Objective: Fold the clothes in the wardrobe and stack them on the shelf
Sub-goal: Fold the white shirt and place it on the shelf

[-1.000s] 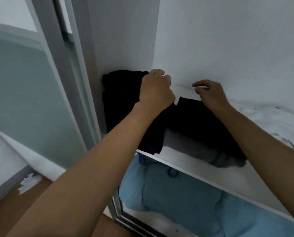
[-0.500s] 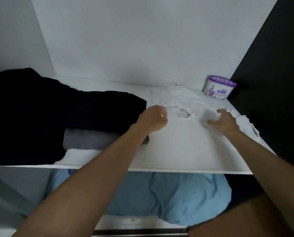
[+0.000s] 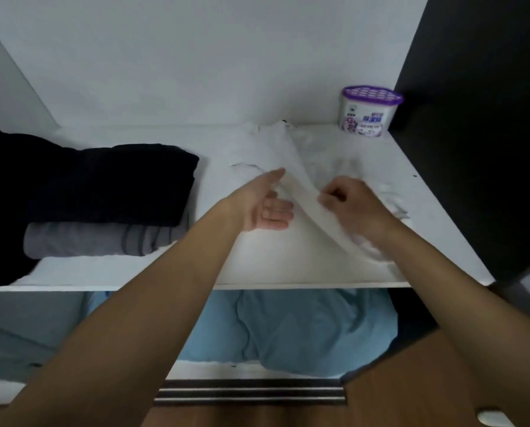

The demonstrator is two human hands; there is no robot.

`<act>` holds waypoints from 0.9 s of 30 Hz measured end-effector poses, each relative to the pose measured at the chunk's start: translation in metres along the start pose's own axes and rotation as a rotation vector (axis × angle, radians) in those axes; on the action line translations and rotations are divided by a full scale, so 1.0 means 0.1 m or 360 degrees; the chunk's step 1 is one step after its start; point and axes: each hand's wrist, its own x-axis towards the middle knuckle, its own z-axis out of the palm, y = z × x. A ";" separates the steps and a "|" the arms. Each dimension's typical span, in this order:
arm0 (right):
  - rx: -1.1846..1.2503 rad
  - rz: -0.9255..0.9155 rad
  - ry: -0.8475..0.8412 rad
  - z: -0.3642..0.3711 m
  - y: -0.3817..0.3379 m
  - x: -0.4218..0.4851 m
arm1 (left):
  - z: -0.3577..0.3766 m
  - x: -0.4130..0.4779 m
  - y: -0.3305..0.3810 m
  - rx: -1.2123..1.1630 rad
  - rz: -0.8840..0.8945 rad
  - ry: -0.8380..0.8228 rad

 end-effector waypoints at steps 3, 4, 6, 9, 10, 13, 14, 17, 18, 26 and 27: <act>-0.0014 -0.0237 -0.0602 0.03 -0.28 -0.53 | 0.11 -0.13 -0.05 -0.0207 0.0101 0.0130; -0.0034 -0.0231 -0.0784 0.04 -0.34 -0.69 | 0.13 -0.19 -0.10 -0.0222 0.0146 0.0229; -0.0101 -0.0147 -0.0941 0.07 -0.39 -0.96 | 0.12 -0.35 -0.21 -0.0224 0.0225 0.0361; 0.0015 0.0003 -0.0461 0.09 -0.37 -1.18 | 0.01 -0.64 -0.38 -0.0302 0.0329 0.0272; 0.0193 0.0109 -0.0226 0.10 -0.37 -1.25 | -0.03 -0.75 -0.44 -0.0298 0.0359 0.0234; 0.0628 0.0395 0.0175 0.23 -0.45 -1.50 | -0.22 -1.15 -0.69 -0.0155 0.0429 0.0131; 0.0641 0.0465 0.0192 0.30 -0.53 -1.58 | -0.29 -1.30 -0.79 -0.0053 0.0468 0.0098; 0.0625 0.0688 0.0135 0.59 -0.83 -1.83 | -0.58 -1.75 -1.12 0.0223 0.0600 0.0081; 0.0662 0.0768 0.0090 0.70 -0.94 -1.94 | -0.68 -1.90 -1.24 0.0309 0.0668 0.0064; 0.1489 0.1106 -0.0269 1.85 -1.63 -2.72 | -1.25 -2.99 -2.12 0.1041 0.0790 -0.0289; 0.1496 0.1126 -0.0226 1.96 -1.67 -2.77 | -1.32 -3.09 -2.18 0.1116 0.0779 -0.0287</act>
